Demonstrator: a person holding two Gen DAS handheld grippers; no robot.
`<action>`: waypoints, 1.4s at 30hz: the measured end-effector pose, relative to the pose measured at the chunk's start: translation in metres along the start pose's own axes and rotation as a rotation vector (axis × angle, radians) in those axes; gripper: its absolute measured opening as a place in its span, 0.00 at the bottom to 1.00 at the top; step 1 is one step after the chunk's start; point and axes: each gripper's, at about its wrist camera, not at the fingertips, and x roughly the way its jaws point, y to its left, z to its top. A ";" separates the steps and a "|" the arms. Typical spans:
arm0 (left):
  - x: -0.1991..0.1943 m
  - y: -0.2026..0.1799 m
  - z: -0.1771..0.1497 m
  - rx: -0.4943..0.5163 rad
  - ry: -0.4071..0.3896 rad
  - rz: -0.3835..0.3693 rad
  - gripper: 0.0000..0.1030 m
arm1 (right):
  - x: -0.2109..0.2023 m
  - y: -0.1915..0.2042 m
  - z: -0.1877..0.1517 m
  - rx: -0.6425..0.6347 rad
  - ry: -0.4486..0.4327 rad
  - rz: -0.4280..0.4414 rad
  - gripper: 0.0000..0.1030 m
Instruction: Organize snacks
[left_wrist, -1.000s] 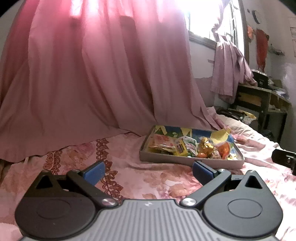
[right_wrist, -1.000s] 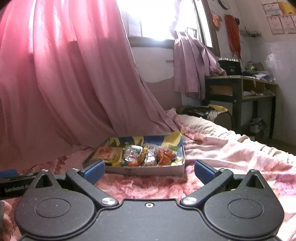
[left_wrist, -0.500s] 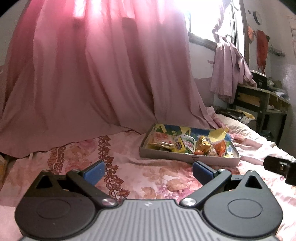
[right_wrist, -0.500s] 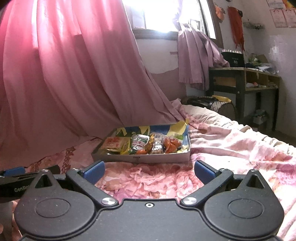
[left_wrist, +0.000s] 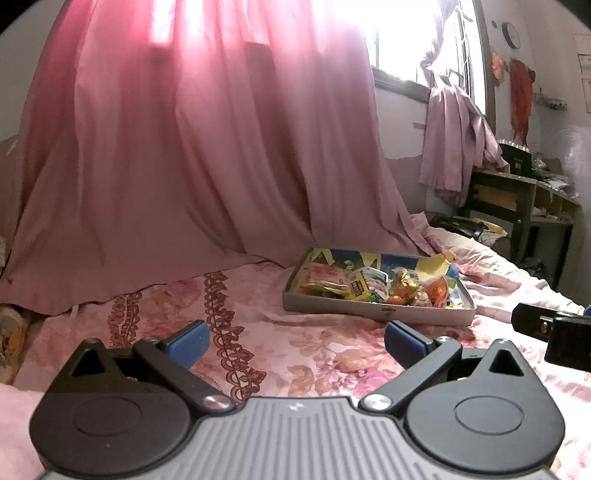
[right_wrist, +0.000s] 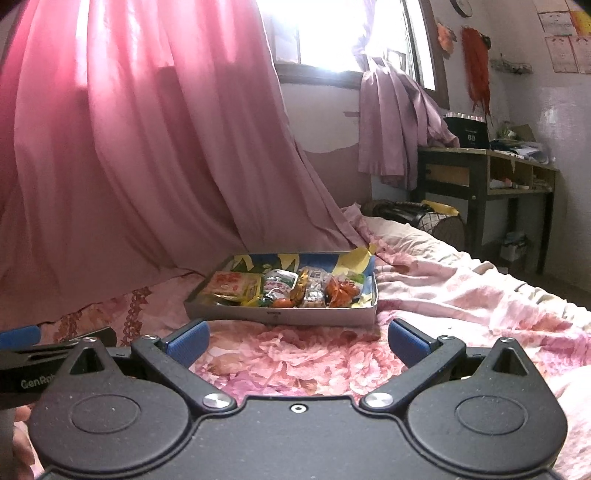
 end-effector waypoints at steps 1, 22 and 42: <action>0.000 0.000 0.000 -0.001 0.000 0.001 1.00 | 0.000 0.000 0.000 -0.001 -0.003 -0.004 0.99; 0.013 0.003 -0.006 0.016 0.049 0.042 1.00 | 0.015 -0.003 -0.009 -0.050 0.041 -0.080 0.99; 0.017 0.000 -0.011 0.043 0.071 0.034 1.00 | 0.035 -0.016 -0.018 -0.050 0.150 -0.142 0.99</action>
